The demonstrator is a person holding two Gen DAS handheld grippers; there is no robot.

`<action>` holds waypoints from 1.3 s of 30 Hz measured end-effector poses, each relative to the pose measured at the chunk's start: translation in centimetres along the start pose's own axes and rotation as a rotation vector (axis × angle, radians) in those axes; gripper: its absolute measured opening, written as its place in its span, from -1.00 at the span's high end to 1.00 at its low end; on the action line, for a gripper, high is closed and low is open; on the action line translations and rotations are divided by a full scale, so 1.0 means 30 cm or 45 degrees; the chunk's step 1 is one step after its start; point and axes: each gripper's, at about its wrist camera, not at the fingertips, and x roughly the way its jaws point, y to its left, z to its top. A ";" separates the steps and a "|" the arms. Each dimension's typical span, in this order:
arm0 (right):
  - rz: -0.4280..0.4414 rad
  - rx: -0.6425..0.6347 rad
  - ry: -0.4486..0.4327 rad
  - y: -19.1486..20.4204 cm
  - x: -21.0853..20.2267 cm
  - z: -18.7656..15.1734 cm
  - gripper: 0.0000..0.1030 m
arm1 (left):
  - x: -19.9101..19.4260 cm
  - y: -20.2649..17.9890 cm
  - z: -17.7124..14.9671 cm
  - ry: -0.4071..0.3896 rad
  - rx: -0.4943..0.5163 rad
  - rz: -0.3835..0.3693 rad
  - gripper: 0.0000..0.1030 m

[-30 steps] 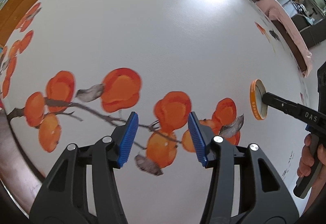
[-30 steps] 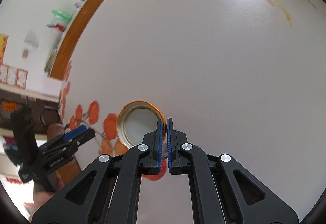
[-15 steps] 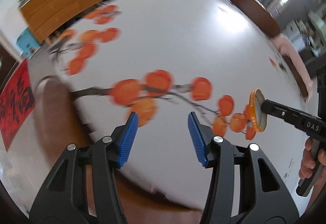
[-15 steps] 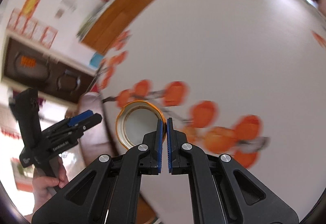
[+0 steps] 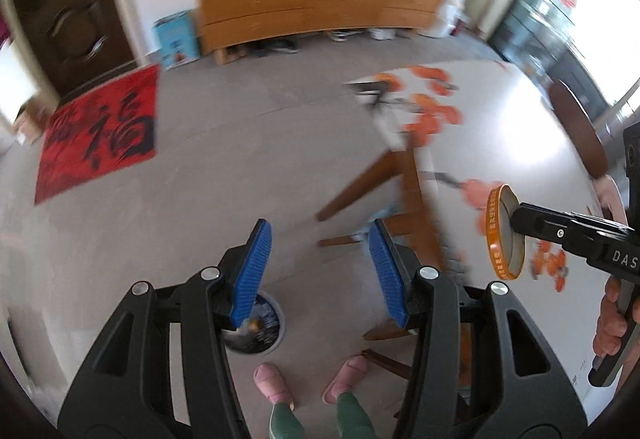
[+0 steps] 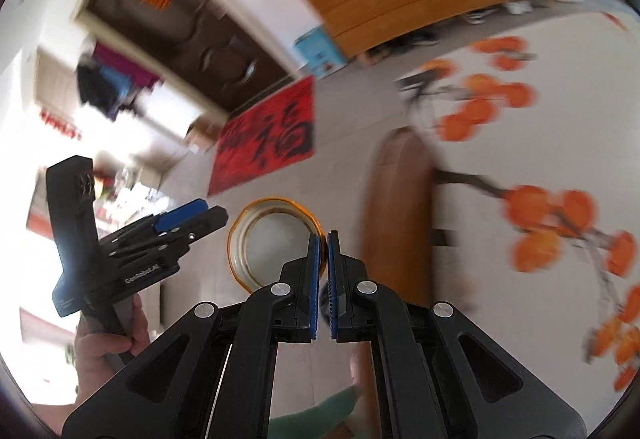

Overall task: Collect trash
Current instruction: 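Lift and carry the tape roll with the right tool over the bin, then open the right tool to drop the tape roll into the bin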

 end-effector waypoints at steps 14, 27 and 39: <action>-0.038 0.112 0.581 0.154 1.016 -0.320 0.91 | 0.441 0.739 -0.545 0.402 -0.334 0.126 0.07; -0.299 0.433 0.743 -0.224 1.784 -0.688 0.91 | 1.121 0.942 -0.948 0.660 -0.499 0.027 0.07; -0.351 0.552 0.793 -0.359 1.935 -0.819 0.08 | 1.304 0.913 -1.057 0.773 -0.519 0.013 0.03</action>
